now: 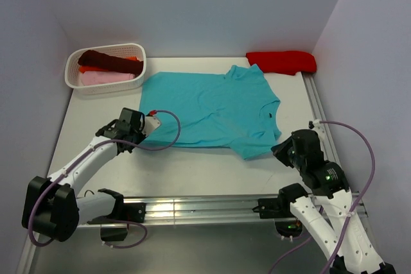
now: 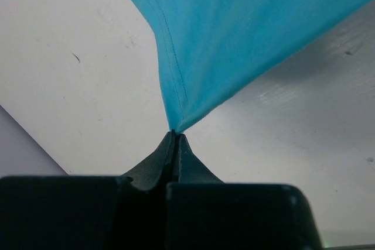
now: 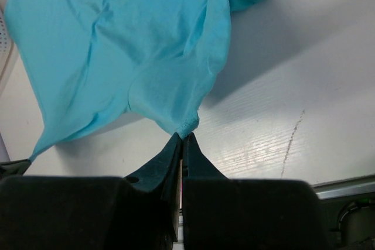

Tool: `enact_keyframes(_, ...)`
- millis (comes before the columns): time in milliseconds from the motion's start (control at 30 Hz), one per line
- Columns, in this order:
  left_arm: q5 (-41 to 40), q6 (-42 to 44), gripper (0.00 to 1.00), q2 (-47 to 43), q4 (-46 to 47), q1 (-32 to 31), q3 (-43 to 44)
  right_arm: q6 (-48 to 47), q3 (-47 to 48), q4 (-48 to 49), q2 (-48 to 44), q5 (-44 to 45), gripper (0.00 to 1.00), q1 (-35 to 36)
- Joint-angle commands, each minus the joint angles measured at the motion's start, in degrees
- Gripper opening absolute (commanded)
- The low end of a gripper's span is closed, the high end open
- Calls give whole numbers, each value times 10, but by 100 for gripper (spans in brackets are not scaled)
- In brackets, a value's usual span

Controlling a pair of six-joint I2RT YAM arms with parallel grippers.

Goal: Roll the t-shirts
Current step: Fold the tshirt

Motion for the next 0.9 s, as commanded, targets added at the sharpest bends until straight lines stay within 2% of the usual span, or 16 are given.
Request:
enact_keyframes(0, 12, 19, 0, -7, 2, 15, 6, 0, 6, 6, 1, 0, 0, 3)
enact_keyframes(200, 14, -1, 0, 61, 27, 20, 73, -28, 36, 60, 83, 10, 0, 3)
enact_keyframes(467, -29, -24, 0, 211, 80, 23, 185, -85, 150, 111, 290, 57, 0, -7)
enact_keyframes(867, -66, -36, 0, 389, 118, 55, 337, -136, 269, 185, 533, 23, 0, -78)
